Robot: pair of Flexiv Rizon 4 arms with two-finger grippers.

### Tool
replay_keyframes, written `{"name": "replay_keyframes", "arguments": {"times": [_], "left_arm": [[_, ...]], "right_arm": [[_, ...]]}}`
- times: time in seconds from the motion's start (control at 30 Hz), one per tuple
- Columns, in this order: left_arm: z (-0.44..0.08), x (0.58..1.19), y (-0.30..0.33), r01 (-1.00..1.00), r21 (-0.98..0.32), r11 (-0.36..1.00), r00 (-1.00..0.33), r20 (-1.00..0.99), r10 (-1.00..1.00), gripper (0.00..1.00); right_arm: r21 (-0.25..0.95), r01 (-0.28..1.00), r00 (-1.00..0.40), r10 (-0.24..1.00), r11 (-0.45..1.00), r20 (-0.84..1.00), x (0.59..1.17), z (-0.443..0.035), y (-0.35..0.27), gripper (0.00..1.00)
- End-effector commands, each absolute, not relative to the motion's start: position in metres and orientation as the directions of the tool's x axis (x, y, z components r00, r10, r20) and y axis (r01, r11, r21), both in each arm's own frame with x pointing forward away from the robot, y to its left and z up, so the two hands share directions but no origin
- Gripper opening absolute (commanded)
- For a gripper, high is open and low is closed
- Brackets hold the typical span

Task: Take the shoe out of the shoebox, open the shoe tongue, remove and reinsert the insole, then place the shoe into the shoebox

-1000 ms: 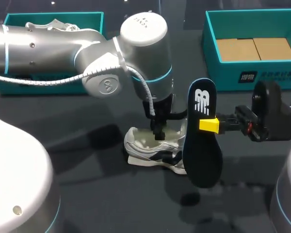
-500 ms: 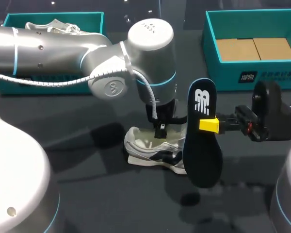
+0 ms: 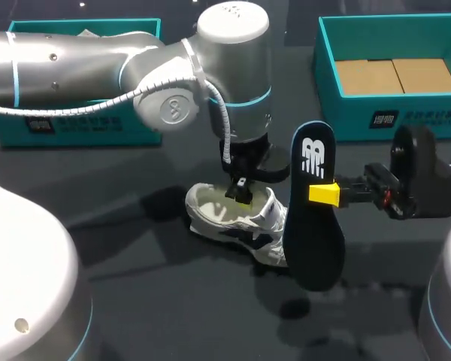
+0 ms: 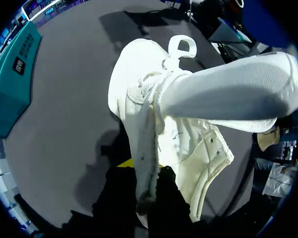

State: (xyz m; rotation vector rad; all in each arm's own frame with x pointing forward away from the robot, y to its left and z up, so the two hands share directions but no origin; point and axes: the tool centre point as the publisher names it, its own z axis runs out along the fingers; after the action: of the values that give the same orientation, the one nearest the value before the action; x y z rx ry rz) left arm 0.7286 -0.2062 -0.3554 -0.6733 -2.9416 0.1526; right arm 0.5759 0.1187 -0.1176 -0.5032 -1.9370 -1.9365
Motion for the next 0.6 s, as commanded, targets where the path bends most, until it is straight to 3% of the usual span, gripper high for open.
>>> {"name": "replay_keyframes", "arguments": {"times": [0.03, 0.37, 0.47, 0.6], "left_arm": [[-0.336, 0.729, -0.205, 0.527, -0.091, 0.845, -0.841, 0.086, 0.533, 0.00], [-0.336, 0.729, -0.205, 0.527, -0.091, 0.845, -0.841, 0.086, 0.533, 0.00], [-0.331, 0.737, -0.202, 0.650, -0.142, 0.746, -0.748, 0.055, 0.662, 0.00], [-0.320, 0.744, -0.201, 0.854, -0.101, 0.511, -0.518, -0.072, 0.852, 0.00]], "right_arm": [[0.873, 0.487, -0.873, 0.006, 0.001, 0.487, 0.574, -0.117, 0.119, 0.00], [0.873, 0.487, -0.873, 0.006, 0.001, 0.487, 0.574, -0.117, 0.119, 0.00], [0.873, 0.487, -0.873, 0.006, 0.001, 0.487, 0.574, -0.117, 0.119, 0.00], [0.873, 0.487, -0.873, 0.006, 0.001, 0.487, 0.574, -0.117, 0.119, 0.00]]}}
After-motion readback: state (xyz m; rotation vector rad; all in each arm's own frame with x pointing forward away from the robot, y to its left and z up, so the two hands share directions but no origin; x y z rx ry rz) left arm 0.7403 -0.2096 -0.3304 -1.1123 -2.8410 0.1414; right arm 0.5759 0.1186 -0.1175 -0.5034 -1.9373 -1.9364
